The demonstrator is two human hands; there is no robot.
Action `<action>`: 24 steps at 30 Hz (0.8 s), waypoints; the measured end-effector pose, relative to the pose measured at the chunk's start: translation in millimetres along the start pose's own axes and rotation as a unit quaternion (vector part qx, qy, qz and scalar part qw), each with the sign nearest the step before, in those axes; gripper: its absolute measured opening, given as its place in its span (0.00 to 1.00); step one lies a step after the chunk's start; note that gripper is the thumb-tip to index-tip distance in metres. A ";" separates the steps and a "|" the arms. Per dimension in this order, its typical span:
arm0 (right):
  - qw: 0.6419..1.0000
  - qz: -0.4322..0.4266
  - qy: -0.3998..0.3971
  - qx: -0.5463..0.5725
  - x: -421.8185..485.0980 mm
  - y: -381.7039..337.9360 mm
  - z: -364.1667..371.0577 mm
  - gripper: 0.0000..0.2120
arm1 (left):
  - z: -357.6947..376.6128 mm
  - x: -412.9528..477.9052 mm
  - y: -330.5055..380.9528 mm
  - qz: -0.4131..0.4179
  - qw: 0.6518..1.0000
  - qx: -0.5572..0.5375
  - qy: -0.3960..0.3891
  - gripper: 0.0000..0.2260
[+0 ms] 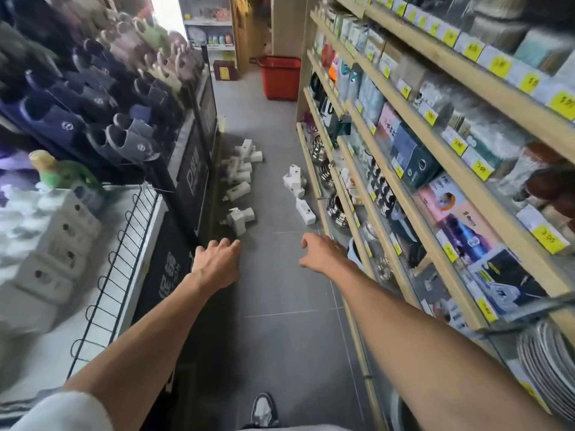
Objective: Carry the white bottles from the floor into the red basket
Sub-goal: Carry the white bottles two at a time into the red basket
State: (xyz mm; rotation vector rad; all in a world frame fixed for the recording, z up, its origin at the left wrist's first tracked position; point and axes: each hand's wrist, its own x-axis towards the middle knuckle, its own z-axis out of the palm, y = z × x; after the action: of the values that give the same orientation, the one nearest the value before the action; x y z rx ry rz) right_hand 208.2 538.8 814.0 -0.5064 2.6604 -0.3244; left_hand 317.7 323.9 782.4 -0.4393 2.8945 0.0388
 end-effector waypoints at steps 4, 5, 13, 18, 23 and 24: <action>1.000 0.002 0.003 0.002 39.9 -17.6 -9.1 0.19 | -3.9 40.8 -18.4 0.010 1.000 -0.001 -0.012 0.24; 1.000 0.003 0.003 0.001 49.3 -20.9 -12.3 0.19 | -5.6 50.9 -22.6 0.011 1.000 0.001 -0.014 0.24; 1.000 0.005 -0.003 -0.008 122.7 -33.6 -35.0 0.19 | -22.0 121.6 -40.3 0.008 1.000 0.000 -0.020 0.24; 1.000 -0.014 0.000 -0.016 174.5 -36.8 -55.8 0.19 | -40.7 166.2 -37.9 -0.005 1.000 -0.004 -0.014 0.24; 1.000 -0.028 0.007 -0.010 223.0 -34.8 -81.2 0.18 | -58.4 207.0 -33.1 -0.023 1.000 0.003 -0.020 0.25; 1.000 -0.029 0.004 -0.009 232.3 -32.3 -86.0 0.18 | -60.2 215.8 -31.5 -0.025 0.999 0.002 -0.021 0.26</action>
State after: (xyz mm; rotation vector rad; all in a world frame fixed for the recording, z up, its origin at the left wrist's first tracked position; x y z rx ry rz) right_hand -16.9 430.5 818.6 -0.5910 2.6629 -0.3209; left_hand 113.4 227.7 795.3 -0.5028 2.8417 0.0342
